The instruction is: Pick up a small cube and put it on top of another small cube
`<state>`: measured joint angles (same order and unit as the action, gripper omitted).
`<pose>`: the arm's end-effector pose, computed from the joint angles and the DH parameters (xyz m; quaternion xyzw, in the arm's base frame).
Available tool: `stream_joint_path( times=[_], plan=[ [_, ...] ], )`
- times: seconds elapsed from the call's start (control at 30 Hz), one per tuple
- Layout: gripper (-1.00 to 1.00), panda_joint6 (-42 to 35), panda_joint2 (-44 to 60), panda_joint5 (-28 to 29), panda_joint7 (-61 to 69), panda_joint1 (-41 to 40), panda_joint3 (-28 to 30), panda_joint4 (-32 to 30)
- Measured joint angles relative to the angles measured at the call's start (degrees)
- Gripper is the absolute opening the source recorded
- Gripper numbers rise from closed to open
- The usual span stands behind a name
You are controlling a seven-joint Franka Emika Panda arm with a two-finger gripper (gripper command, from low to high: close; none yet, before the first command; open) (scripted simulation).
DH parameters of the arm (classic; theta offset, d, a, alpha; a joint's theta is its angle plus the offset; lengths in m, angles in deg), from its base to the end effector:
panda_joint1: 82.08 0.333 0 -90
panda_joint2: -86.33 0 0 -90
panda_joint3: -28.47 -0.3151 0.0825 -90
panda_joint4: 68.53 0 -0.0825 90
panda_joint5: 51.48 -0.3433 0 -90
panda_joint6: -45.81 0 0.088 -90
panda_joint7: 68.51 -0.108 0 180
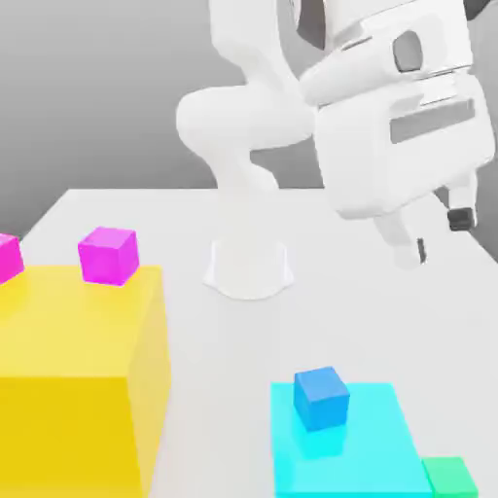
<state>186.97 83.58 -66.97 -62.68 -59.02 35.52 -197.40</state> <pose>0.4868 0.1389 0.4343 -0.9820 -0.0944 -0.1198 0.1115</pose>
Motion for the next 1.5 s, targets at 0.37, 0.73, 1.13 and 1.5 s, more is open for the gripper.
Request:
stream_joint_path(
  times=[0.37, 0.73, 1.13, 1.5],
  plan=[
    [0.00, 7.18, 20.34, 6.94, 16.98, 4.51, -2.90, 0.80],
    [-1.00, 15.54, 33.51, 10.93, 20.34, 5.64, -3.54, 2.79],
    [-1.00, 1.75, 17.29, 10.70, 32.16, -1.66, 0.68, 0.47],
    [-1.00, -14.28, -1.31, 15.76, 57.30, -22.32, 12.24, -1.66]
  ],
)
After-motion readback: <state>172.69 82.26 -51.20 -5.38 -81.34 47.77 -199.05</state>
